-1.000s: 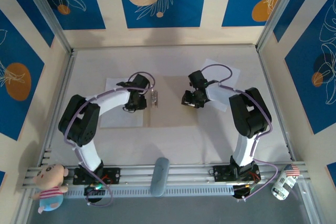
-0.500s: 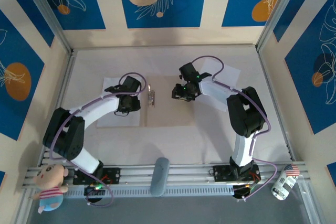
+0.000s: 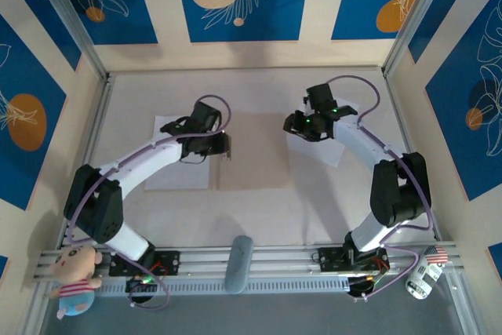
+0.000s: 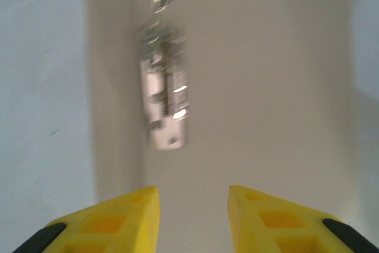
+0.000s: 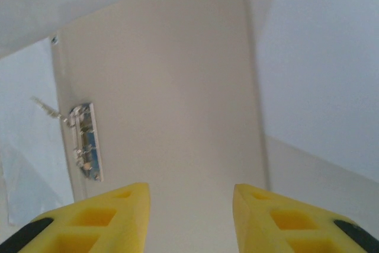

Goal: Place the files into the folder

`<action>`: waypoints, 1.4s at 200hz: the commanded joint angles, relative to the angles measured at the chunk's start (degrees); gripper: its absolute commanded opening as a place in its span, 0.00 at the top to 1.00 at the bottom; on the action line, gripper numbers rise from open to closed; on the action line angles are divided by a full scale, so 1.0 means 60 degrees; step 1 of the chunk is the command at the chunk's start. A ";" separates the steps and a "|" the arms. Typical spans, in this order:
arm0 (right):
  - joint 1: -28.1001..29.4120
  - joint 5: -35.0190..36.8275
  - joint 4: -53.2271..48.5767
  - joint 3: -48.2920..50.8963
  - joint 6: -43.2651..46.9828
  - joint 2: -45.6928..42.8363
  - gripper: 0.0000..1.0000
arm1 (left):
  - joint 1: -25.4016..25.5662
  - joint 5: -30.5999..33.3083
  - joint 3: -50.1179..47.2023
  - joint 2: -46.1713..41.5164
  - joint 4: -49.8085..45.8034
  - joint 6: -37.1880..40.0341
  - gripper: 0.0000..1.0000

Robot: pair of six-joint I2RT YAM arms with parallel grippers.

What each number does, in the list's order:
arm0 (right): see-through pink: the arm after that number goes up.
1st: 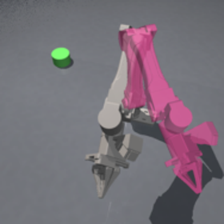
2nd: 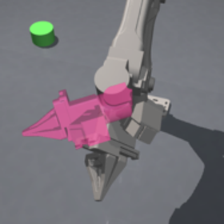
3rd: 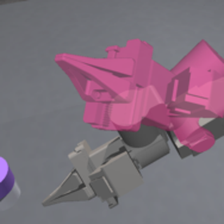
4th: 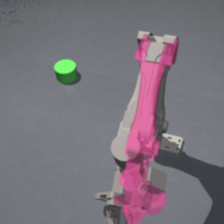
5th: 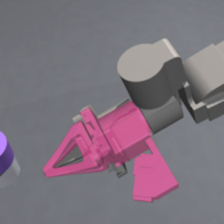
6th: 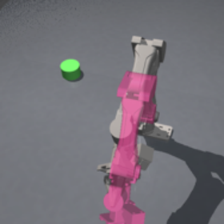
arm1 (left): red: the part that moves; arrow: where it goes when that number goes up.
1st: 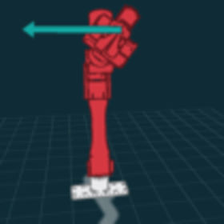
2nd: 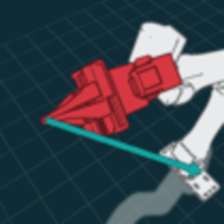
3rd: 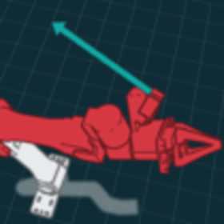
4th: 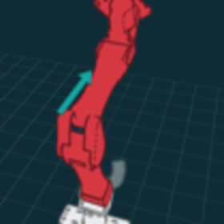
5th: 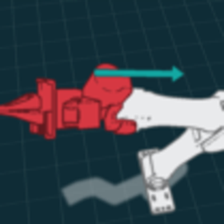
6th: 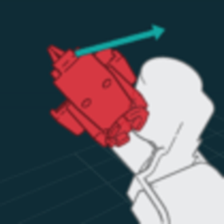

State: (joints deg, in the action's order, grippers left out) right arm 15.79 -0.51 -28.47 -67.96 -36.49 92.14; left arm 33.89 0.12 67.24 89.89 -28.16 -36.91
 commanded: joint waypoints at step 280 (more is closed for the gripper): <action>-0.2734 -0.0887 -0.0055 0.3257 0.0370 -0.0313 0.58 | 0.1083 -0.2183 0.5190 0.5012 0.0075 0.0087 0.60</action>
State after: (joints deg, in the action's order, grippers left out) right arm 0.80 -4.97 -26.13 -50.83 -35.97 93.80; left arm 39.16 -10.66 96.40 118.87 -27.90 -37.10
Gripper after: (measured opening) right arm 0.417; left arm 0.404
